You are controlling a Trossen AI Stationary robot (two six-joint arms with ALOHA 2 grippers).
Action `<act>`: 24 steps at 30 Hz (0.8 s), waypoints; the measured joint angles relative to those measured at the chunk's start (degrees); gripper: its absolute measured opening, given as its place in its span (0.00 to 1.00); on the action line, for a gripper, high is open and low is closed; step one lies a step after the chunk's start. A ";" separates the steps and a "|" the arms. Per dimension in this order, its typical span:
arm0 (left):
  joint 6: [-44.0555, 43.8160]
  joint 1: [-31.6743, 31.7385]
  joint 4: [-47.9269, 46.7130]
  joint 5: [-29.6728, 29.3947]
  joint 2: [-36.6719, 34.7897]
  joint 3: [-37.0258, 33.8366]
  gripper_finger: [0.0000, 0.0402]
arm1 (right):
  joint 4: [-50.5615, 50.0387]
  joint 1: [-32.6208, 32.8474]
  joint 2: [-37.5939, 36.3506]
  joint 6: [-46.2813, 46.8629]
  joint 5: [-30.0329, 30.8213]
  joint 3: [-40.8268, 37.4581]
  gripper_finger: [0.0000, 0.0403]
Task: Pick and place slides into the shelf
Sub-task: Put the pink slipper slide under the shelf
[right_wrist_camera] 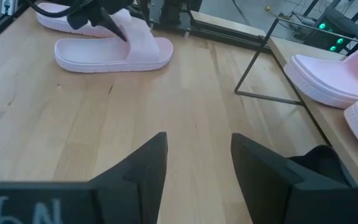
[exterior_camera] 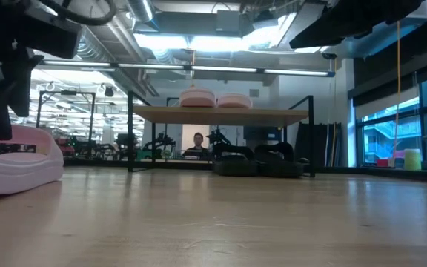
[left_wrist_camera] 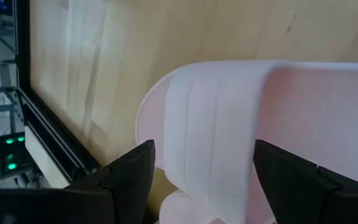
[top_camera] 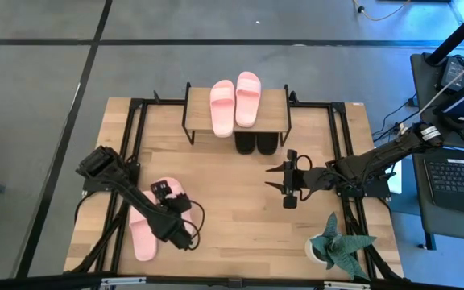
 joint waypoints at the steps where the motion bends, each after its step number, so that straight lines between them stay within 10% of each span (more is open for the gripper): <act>1: -0.01 0.25 0.03 -0.01 0.00 0.00 0.65 | 0.00 0.02 0.02 0.00 0.01 -0.01 0.45; 15: -1.28 3.39 0.53 2.78 -0.02 0.00 0.64 | -0.17 0.00 0.02 -0.04 -0.03 0.00 0.45; 24: -1.04 4.34 0.66 4.08 -0.02 -0.02 0.42 | -0.20 0.01 0.02 -0.07 -0.03 0.00 0.45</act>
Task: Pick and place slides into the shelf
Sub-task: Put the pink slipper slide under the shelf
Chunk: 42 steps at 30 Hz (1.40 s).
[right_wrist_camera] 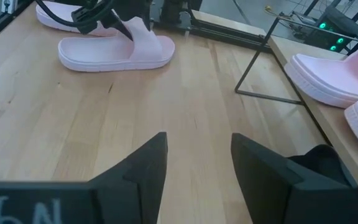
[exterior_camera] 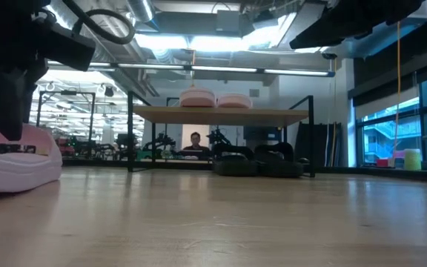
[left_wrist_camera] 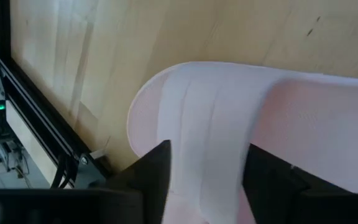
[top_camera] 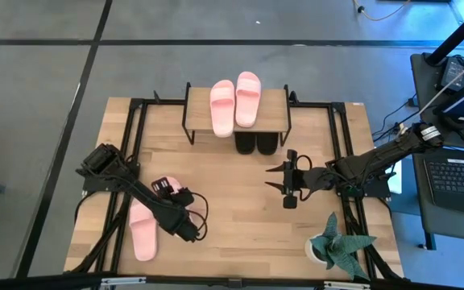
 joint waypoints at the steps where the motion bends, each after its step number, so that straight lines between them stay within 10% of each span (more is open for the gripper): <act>1: 0.00 0.00 -0.02 0.02 0.00 0.00 0.39 | 0.00 0.01 0.00 0.00 0.00 -0.01 0.45; 11: 2.77 -0.04 -0.19 0.10 -0.04 -0.02 0.03 | 0.00 -0.01 0.00 0.00 0.00 -0.01 0.45; 26: 9.48 0.77 -3.16 -2.90 -0.11 3.90 0.01 | -0.09 0.01 0.00 -1.03 -0.02 0.00 0.45; 42: 37.99 11.24 3.33 -16.44 -0.20 14.16 0.00 | -0.59 0.00 0.00 -1.34 -0.01 0.00 0.45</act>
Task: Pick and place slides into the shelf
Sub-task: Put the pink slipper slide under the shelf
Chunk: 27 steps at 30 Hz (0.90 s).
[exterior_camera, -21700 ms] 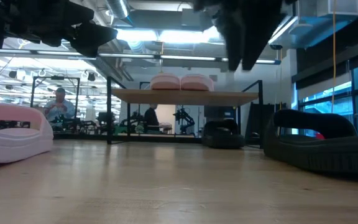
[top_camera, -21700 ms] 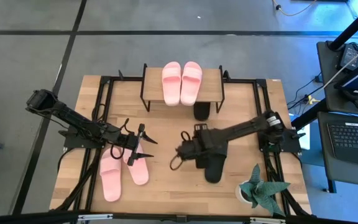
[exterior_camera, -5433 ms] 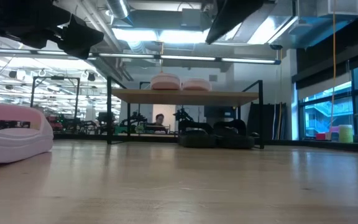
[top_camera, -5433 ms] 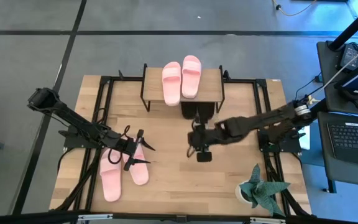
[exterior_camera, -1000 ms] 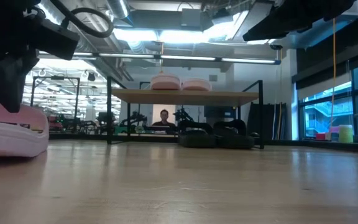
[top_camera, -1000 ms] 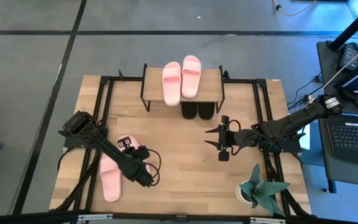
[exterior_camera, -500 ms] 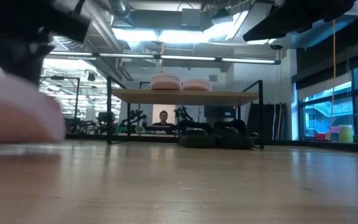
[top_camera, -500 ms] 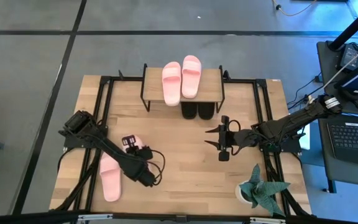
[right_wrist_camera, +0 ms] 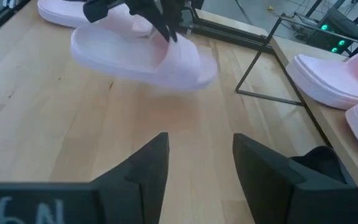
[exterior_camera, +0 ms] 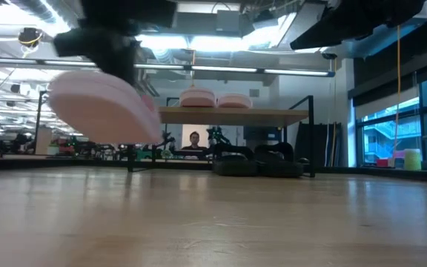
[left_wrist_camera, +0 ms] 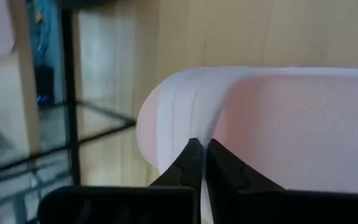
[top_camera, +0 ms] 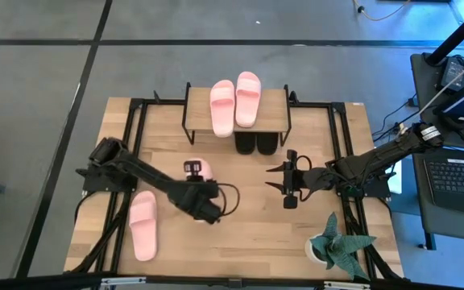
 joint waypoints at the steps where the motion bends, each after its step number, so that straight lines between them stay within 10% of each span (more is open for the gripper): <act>1: 2.25 0.79 2.01 0.08 0.00 0.00 0.00 | -0.37 0.01 0.00 0.02 -0.01 0.00 0.45; 27: 32.89 20.16 35.41 -0.24 0.00 -10.25 0.00 | -7.04 0.01 0.00 1.83 0.01 0.02 0.45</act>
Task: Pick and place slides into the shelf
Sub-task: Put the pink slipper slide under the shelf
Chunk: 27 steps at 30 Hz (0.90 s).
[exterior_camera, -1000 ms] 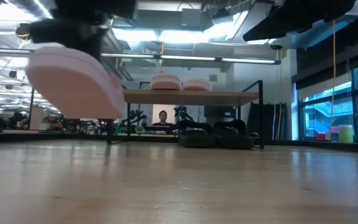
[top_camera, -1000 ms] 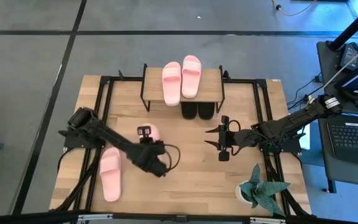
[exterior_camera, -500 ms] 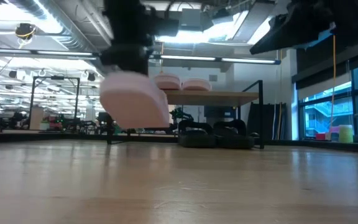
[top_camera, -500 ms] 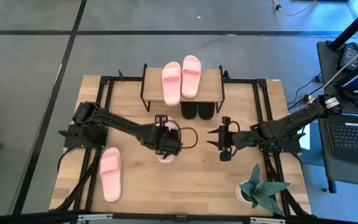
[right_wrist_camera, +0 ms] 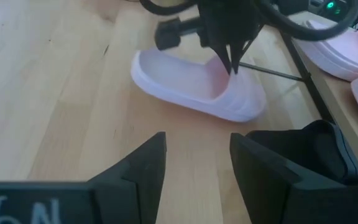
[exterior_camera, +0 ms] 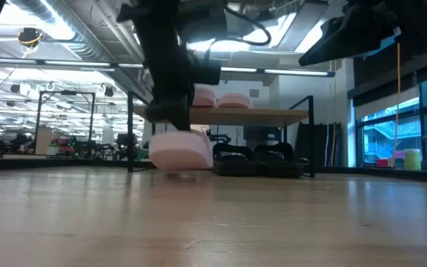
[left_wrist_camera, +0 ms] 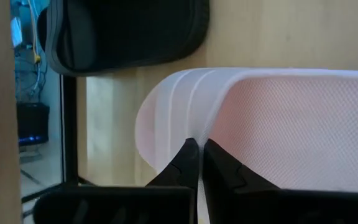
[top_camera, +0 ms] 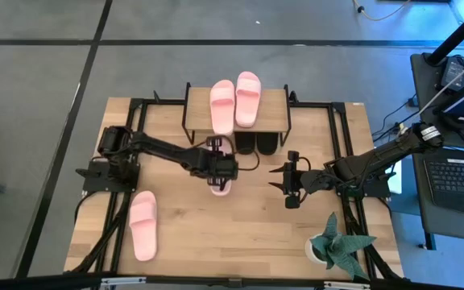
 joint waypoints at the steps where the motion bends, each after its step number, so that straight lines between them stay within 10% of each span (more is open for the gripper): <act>1: 1.05 0.52 1.45 0.02 0.00 -0.68 0.00 | 0.00 -0.01 0.00 0.00 0.00 0.00 0.45; 27: 7.48 10.50 14.55 0.70 0.00 -4.55 0.00 | 0.04 -0.01 0.00 0.20 0.00 0.00 0.45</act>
